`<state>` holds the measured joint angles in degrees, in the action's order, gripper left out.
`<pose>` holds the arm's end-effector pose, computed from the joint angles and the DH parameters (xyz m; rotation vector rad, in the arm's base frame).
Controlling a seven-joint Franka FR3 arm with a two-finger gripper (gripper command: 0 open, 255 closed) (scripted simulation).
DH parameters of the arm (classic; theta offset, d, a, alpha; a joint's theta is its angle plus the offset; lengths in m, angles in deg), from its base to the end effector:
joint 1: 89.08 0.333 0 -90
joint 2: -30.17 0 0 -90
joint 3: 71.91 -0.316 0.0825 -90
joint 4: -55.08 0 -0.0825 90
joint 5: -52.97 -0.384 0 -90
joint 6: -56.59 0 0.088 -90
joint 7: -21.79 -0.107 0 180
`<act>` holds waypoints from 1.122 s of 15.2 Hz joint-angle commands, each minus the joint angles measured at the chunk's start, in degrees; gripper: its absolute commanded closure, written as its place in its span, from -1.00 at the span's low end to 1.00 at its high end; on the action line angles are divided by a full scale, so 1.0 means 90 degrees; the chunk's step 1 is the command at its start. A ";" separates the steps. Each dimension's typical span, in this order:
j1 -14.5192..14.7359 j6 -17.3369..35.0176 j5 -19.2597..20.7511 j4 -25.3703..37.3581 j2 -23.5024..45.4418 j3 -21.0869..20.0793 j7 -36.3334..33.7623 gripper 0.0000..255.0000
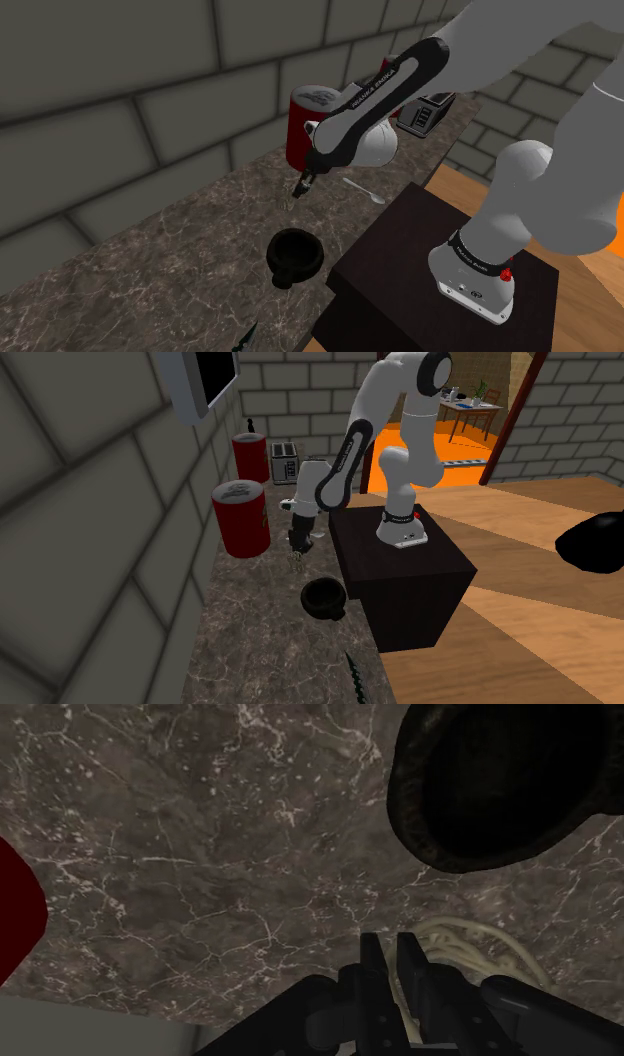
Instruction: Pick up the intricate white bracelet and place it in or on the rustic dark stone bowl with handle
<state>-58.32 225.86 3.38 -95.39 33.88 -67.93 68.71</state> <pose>0.4123 0.1509 0.2430 -2.8242 -0.6524 -0.4151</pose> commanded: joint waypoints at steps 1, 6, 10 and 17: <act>0.0218 0.0247 -0.0212 -0.0321 -0.0188 -0.0213 -0.0182 1.00; 0.0771 0.0758 -0.0749 -0.1021 -0.0630 -0.0785 -0.0682 1.00; 0.1202 0.1067 -0.2625 -0.0866 -0.0291 -0.0992 0.0609 1.00; 0.1107 0.1168 -0.6246 0.0113 0.0736 -0.1091 0.4273 1.00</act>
<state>-48.51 236.30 -47.56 -95.72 39.14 -77.96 101.69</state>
